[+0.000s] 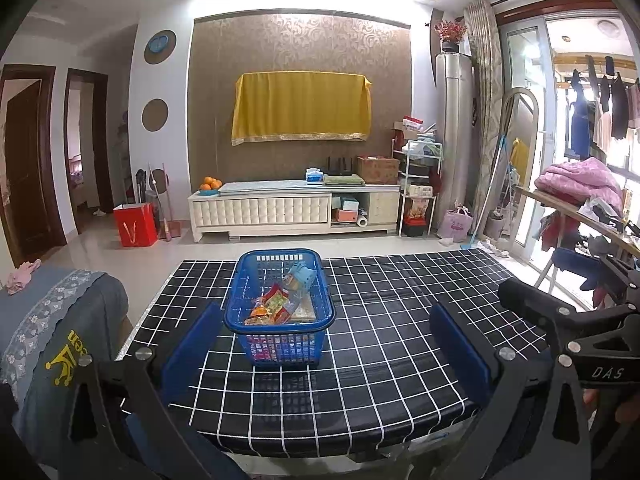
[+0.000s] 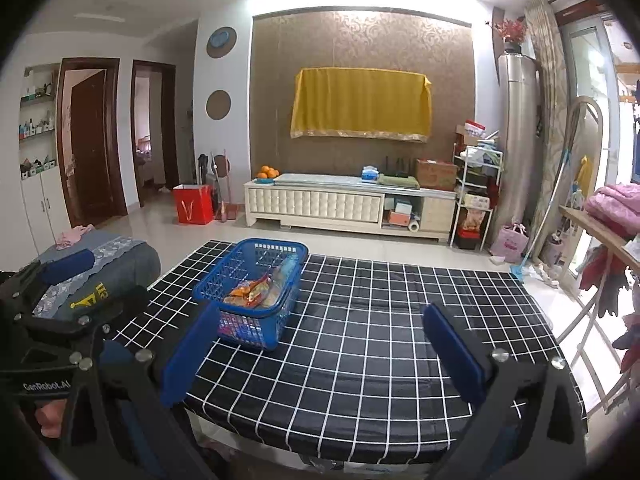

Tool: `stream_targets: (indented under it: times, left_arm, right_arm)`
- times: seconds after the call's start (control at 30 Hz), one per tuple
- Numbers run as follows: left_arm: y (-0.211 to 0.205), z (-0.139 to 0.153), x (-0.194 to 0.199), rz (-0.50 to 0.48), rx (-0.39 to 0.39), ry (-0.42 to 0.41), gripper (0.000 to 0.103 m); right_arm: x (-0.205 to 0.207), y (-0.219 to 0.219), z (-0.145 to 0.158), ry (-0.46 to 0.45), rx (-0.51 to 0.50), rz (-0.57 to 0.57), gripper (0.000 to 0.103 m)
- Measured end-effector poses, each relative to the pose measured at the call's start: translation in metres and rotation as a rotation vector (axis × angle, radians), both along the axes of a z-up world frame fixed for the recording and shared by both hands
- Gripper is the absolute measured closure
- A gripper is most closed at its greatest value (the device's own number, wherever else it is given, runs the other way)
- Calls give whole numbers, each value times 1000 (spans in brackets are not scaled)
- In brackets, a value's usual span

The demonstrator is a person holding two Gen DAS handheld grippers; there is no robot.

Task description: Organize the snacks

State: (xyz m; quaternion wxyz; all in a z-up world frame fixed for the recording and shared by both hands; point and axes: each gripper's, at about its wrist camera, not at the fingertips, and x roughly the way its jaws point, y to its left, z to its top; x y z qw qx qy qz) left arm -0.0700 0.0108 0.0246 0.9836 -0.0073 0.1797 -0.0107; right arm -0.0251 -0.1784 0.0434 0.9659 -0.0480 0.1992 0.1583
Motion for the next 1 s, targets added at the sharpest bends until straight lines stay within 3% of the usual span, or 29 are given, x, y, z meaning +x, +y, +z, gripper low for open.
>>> stream_targets:
  times: [1.0]
  left_arm:
    - [0,-2,-11,4,-7,-5,0]
  right_arm:
    - [-7,1,0,1,-3,5,0]
